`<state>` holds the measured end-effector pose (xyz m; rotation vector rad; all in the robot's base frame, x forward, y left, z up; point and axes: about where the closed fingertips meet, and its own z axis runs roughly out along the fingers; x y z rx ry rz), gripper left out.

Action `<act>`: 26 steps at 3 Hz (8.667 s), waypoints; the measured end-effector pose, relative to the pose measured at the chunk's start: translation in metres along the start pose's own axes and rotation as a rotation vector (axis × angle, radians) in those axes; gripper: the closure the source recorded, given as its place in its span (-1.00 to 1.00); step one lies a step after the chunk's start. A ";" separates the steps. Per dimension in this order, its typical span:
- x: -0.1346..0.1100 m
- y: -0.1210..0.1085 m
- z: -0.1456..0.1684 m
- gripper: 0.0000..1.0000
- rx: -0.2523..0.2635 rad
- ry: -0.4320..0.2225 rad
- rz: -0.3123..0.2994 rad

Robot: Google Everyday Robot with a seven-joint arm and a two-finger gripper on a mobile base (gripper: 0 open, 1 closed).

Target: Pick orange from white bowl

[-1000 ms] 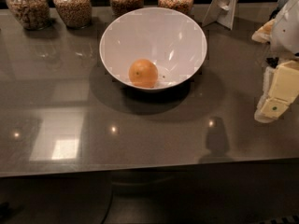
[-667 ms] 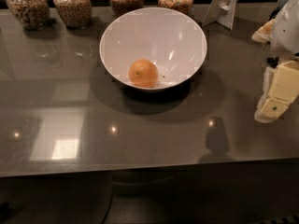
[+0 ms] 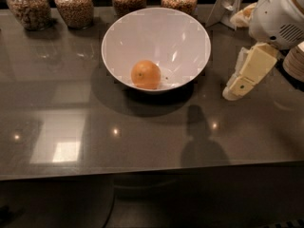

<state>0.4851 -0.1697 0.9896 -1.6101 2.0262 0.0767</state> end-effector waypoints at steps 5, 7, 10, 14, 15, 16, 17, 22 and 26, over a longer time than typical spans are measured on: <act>-0.114 -0.053 0.086 -1.00 -0.117 -0.375 0.031; -0.112 -0.059 0.144 -0.90 -0.148 -0.462 0.153; -0.119 -0.042 0.190 -0.18 -0.263 -0.476 0.232; -0.105 -0.035 0.221 -0.28 -0.308 -0.458 0.299; -0.099 -0.041 0.227 -0.16 -0.298 -0.452 0.307; -0.096 -0.045 0.229 0.22 -0.293 -0.445 0.307; -0.098 -0.046 0.226 0.66 -0.293 -0.445 0.307; -0.123 -0.050 0.153 1.00 -0.163 -0.494 0.216; -0.125 -0.072 0.111 0.18 -0.073 -0.528 0.193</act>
Offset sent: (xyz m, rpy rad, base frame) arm 0.1076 0.1157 0.0176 0.3712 -0.0284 0.1385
